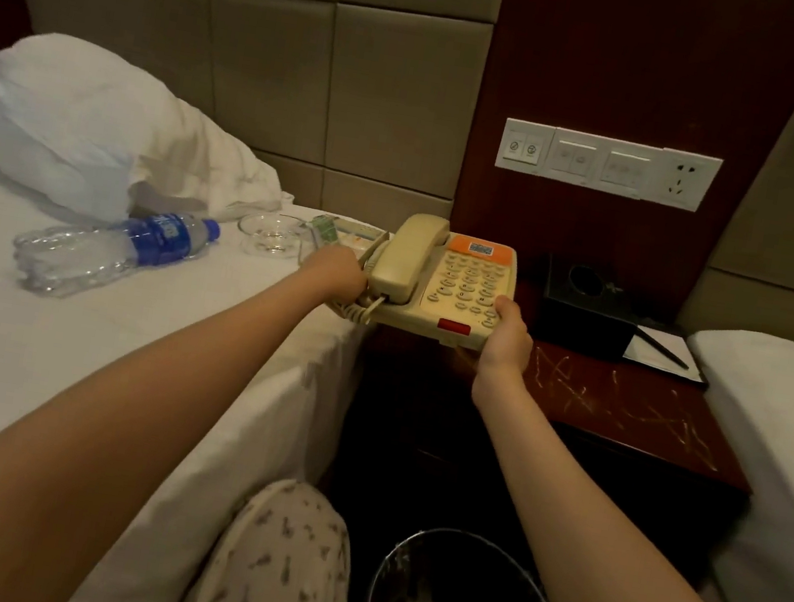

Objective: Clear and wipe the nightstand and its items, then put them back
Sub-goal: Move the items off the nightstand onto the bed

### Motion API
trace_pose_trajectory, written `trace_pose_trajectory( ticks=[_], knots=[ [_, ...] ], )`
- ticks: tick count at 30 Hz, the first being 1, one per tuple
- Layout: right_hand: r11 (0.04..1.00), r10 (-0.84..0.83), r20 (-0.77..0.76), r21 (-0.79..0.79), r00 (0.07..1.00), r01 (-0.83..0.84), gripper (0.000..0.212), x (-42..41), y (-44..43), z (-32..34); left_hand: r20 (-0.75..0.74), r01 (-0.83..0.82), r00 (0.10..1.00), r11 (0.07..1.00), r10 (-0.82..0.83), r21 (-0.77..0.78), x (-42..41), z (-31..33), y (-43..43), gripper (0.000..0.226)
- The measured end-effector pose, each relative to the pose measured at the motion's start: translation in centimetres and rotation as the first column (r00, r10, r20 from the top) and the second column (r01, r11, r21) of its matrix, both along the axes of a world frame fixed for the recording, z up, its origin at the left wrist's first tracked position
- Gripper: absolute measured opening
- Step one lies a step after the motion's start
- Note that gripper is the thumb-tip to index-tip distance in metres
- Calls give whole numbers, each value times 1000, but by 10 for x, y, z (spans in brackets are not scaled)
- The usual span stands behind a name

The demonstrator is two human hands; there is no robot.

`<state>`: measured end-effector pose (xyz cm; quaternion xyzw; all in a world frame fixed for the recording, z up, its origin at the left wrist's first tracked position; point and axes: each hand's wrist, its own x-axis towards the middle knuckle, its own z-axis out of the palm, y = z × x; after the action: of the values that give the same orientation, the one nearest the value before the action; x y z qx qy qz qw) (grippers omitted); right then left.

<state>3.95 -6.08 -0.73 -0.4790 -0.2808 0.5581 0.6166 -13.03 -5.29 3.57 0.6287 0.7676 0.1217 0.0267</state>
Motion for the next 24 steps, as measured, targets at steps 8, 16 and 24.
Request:
trace_pose_trajectory(
  ticks=[8,16,24],
  knots=[
    [1000,13,-71,-15,997,-15,24,-40,-46,-4,-35,-25,999,999,23,-44,-38,2,-45,26],
    [997,72,-56,-10,996,-73,23,-88,-66,-5,11,-61,998,998,62,-19,-86,11,-73,16],
    [980,200,9,18,980,-200,39,-136,-73,-8,246,-145,959,989,141,0,-145,-2,-88,18]
  ],
)
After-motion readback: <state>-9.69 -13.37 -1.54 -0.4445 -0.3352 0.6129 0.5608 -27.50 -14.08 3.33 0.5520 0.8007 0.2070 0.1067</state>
